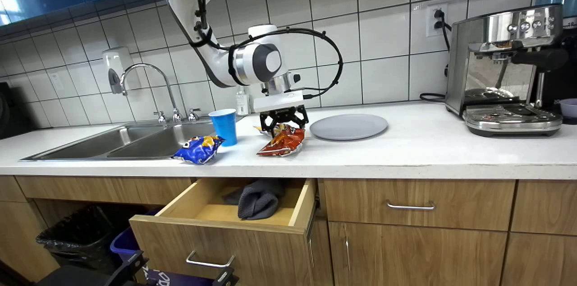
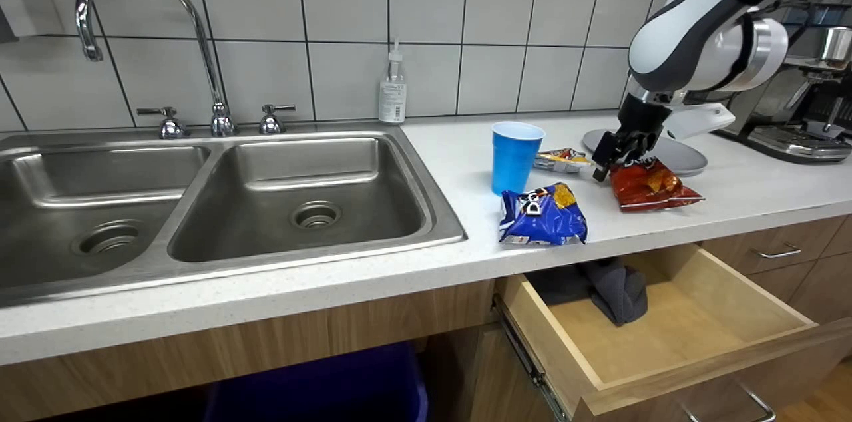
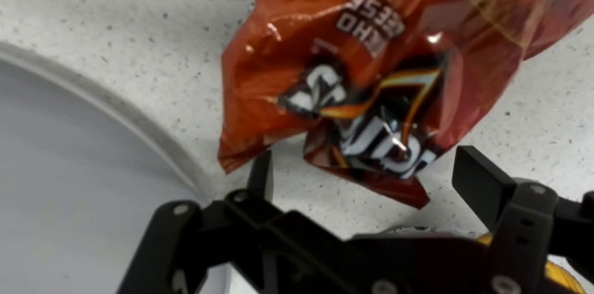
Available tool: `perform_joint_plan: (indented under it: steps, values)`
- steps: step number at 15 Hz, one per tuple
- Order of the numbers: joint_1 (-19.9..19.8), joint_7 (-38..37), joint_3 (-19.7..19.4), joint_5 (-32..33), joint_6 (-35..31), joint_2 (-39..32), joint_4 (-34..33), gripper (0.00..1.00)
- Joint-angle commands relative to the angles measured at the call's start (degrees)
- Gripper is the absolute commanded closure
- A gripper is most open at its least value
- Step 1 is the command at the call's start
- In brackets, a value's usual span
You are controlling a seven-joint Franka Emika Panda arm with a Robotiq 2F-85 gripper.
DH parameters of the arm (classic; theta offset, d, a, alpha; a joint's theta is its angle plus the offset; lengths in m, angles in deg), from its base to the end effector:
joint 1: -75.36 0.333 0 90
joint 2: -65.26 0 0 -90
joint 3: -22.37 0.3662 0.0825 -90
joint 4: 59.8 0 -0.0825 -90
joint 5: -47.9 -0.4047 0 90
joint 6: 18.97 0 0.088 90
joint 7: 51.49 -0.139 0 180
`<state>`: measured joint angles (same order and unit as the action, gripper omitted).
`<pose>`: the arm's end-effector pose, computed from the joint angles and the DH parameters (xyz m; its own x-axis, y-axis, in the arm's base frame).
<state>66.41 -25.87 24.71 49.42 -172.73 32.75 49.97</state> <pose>0.6884 -0.0810 0.2094 0.9224 0.3403 0.1825 0.3308 -0.9402 0.0812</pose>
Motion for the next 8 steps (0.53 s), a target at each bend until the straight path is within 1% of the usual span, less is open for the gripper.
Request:
perform_joint_plan:
  steps: [1, 8]
  values:
    - [-0.61, 0.15, 0.19, 1.43, 2.08, -0.19, -1.08, 0.0]
    - [0.65, -1.82, -2.04, 4.17, 2.07, 2.56, 2.54, 0.0]
